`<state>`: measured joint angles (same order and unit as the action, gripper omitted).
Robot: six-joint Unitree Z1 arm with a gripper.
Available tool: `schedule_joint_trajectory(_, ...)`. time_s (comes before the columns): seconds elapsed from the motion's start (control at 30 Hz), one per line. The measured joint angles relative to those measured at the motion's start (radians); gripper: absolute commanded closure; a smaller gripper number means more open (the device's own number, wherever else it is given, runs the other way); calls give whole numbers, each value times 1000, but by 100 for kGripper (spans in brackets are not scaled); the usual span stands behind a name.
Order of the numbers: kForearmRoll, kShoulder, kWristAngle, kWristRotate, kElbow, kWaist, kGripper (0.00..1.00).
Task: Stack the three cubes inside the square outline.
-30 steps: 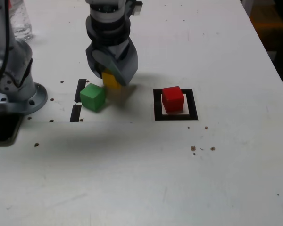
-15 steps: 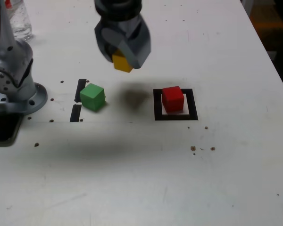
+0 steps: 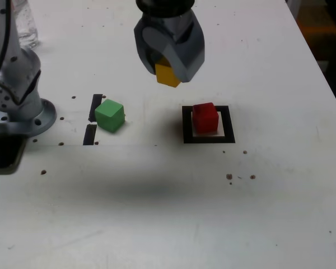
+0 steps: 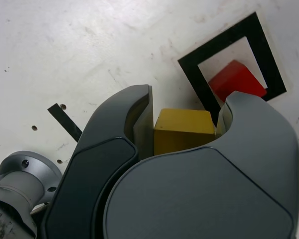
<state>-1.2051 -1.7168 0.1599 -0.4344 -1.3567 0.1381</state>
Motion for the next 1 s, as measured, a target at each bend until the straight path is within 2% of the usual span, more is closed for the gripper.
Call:
schedule_joint_trajectory(0.33,26,-65,-18,-12,-49,59,86)
schedule_joint_trajectory(1.0,110,-168,-33,-15,-91,71,83)
